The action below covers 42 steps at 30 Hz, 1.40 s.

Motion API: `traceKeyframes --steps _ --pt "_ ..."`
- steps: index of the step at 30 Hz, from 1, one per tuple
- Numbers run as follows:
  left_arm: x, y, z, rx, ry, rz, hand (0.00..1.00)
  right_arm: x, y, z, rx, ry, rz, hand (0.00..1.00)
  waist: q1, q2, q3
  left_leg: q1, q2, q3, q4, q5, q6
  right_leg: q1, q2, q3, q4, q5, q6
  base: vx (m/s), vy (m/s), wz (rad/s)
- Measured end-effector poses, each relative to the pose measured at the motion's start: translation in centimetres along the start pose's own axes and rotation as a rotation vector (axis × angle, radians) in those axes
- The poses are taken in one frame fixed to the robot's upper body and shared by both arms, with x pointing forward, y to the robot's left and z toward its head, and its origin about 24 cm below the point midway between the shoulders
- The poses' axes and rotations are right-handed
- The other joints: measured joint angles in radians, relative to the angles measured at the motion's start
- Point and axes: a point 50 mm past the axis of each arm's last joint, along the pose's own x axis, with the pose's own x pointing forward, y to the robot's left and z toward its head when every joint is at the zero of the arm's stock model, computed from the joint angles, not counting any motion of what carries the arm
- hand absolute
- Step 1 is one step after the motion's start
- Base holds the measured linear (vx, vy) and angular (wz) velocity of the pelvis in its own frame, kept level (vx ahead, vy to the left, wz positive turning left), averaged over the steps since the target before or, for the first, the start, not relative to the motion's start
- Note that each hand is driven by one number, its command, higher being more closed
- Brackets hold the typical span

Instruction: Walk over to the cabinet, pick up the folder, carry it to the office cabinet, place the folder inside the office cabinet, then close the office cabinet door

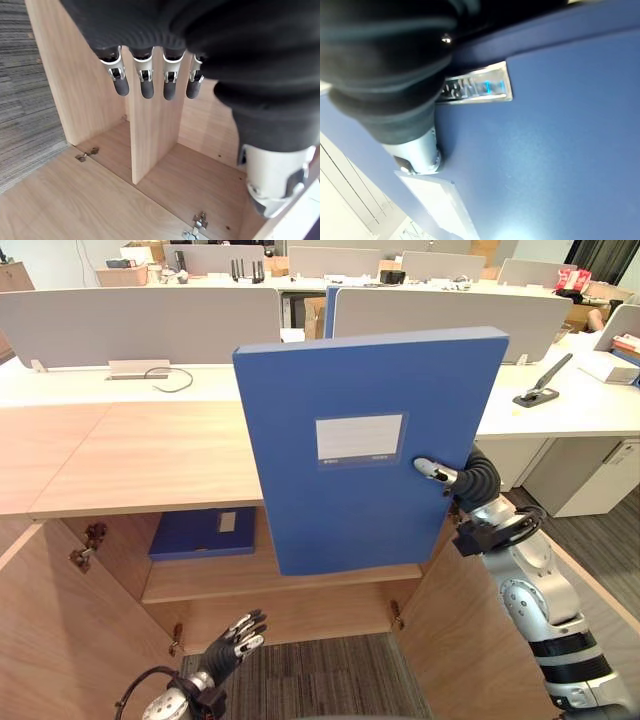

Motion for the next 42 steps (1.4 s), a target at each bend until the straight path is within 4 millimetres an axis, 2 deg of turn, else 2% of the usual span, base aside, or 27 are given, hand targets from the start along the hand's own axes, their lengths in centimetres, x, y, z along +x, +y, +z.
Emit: traceKeyframes --steps 2,3,5,6,7,9,10,13,18,22,25,26,28,29,32,35,37,39,42 --pt "-0.3 0.9 -1.4 -0.067 0.025 0.095 0.0 0.1 0.2 0.1 -0.006 -0.008 0.004 1.0 0.002 -0.005 -0.004 0.0 0.006 0.0 -0.003 0.0 -0.001 0.0 0.003 0.0 0.0 0.001 -0.002 0.0 0.0 0.0" --pt "-0.7 1.5 -2.9 -0.132 0.061 0.187 0.0 0.2 0.7 0.4 -0.026 -0.027 0.02 1.0 0.002 -0.008 -0.005 0.0 0.008 0.0 -0.003 0.001 -0.002 0.0 0.005 0.0 -0.001 0.003 -0.004 0.0 0.0 0.0" --pt "-1.0 1.9 -4.2 -0.178 0.094 0.248 0.0 0.4 1.3 0.6 -0.023 -0.049 0.029 1.0 0.003 -0.008 -0.006 0.0 0.01 0.0 -0.003 0.002 -0.004 0.0 0.007 0.0 -0.001 0.003 -0.005 0.0 0.0 0.0" --pt "-1.8 2.7 -6.3 -0.257 0.161 0.376 0.0 0.7 2.2 0.7 -0.028 -0.085 0.037 1.0 0.004 -0.008 -0.006 0.0 0.011 0.0 -0.003 0.004 -0.006 0.0 0.011 0.0 -0.001 0.005 -0.007 0.0 0.0 0.0" --pt "-1.9 2.8 -6.6 -0.27 0.174 0.399 0.0 0.8 2.3 0.8 -0.033 -0.091 0.038 1.0 0.005 -0.009 -0.005 0.0 0.012 0.0 -0.003 0.004 -0.007 0.0 0.011 0.0 -0.001 0.005 -0.008 -0.03 -0.005 -0.01" --pt "-3.0 3.2 -8.7 -0.335 0.251 0.514 0.0 1.4 3.5 0.8 -0.053 -0.11 0.075 1.0 0.003 -0.01 -0.005 0.001 0.016 0.0 -0.002 0.005 -0.009 0.001 0.015 0.0 -0.003 0.007 -0.01 0.0 0.0 0.0" --pt "-3.9 3.2 -9.9 -0.358 0.311 0.569 0.0 2.0 4.7 0.7 -0.093 -0.11 0.133 1.0 0.002 -0.011 -0.004 0.001 0.02 0.0 0.001 0.006 -0.01 0.003 0.02 0.0 -0.006 0.01 -0.013 0.0 0.0 0.0" --pt "-4.5 2.9 -11.0 -0.372 0.364 0.606 0.0 2.7 7.2 0.2 -0.152 -0.1 0.244 1.0 0.009 -0.018 -0.005 0.001 0.028 -0.003 0.002 0.008 -0.015 0.005 0.024 0.0 -0.009 0.013 -0.016 0.0 0.0 0.0" --pt "-5.4 2.8 -12.2 -0.407 0.413 0.657 0.0 2.6 9.7 -1.1 -0.176 -0.063 0.347 1.0 0.01 -0.023 -0.008 0.003 0.032 -0.004 0.002 0.008 -0.019 0.006 0.027 0.0 -0.009 0.013 -0.017 0.0 0.0 0.0" --pt "-6.2 2.7 -13.0 -0.362 0.492 0.656 0.0 2.1 11.7 -3.6 -0.235 0.034 0.463 1.0 0.008 -0.024 -0.009 0.006 0.032 -0.003 0.002 0.007 -0.02 0.007 0.027 0.0 -0.009 0.013 -0.017 0.0 0.0 0.0" --pt "-6.4 2.8 -13.2 -0.331 0.522 0.649 0.0 1.1 12.9 -6.9 -0.32 0.168 0.576 1.0 0.012 -0.021 -0.005 0.007 0.03 -0.003 0.002 0.003 -0.025 0.008 0.026 -0.001 -0.009 0.013 -0.016 0.0 0.0 0.0" --pt "-6.3 2.8 -13.1 -0.312 0.532 0.641 0.0 0.0 13.1 -9.3 -0.388 0.266 0.636 1.0 0.016 -0.021 0.001 0.007 0.029 -0.004 0.002 0.001 -0.028 0.008 0.026 -0.001 -0.009 0.013 -0.016 0.0 0.0 0.0" --pt "-6.1 2.9 -13.0 -0.297 0.536 0.634 0.0 -1.4 13.0 -12.0 -0.455 0.392 0.69 1.0 0.023 -0.019 0.012 0.007 0.027 -0.005 0.002 0.0 -0.029 0.008 0.024 -0.001 -0.009 0.012 -0.016 0.0 0.0 0.0" --pt "-5.9 2.9 -12.9 -0.285 0.539 0.632 0.0 -2.9 12.5 -14.2 -0.501 0.506 0.726 1.0 0.029 -0.018 0.02 0.007 0.024 -0.007 0.002 -0.001 -0.028 0.008 0.023 -0.003 -0.009 0.012 -0.014 0.0 0.0 0.0" --pt "-5.4 3.0 -12.7 -0.241 0.566 0.627 0.0 -6.4 11.0 -18.0 -0.666 0.727 0.838 1.0 0.037 -0.011 0.047 0.001 0.016 -0.019 0.002 -0.001 -0.028 0.008 0.017 -0.018 -0.008 0.008 -0.009 0.0 0.019 0.1" --pt "-5.1 2.8 -12.7 -0.24 0.57 0.617 0.0 -8.3 9.7 -19.5 -0.751 0.843 0.888 1.0 0.036 0.003 0.065 0.001 0.008 -0.028 0.002 -0.001 -0.024 0.011 0.009 -0.026 -0.007 0.002 -0.005 0.03 0.023 0.09" --pt "-5.0 2.6 -12.7 -0.24 0.572 0.606 0.0 -8.8 9.2 -19.9 -0.773 0.88 0.893 1.0 0.037 0.016 0.075 0.001 0.004 -0.032 0.003 0.0 -0.019 0.012 0.007 -0.029 -0.007 -0.001 -0.003 0.03 0.003 0.05" --pt "-4.9 2.3 -12.8 -0.241 0.574 0.591 0.0 -9.3 8.6 -20.4 -0.757 0.93 0.851 1.0 0.038 0.025 0.082 0.001 0.0 -0.041 0.003 0.0 -0.018 0.014 0.004 -0.032 -0.007 -0.003 -0.001 0.03 0.003 0.07" --pt "-4.8 2.2 -12.8 -0.243 0.573 0.587 0.0 -10.2 6.5 -21.3 -0.689 1.049 0.647 1.0 0.039 0.033 0.086 0.002 -0.008 -0.081 0.003 0.0 -0.018 0.025 -0.003 -0.051 -0.007 -0.01 0.002 0.03 -0.005 0.17"
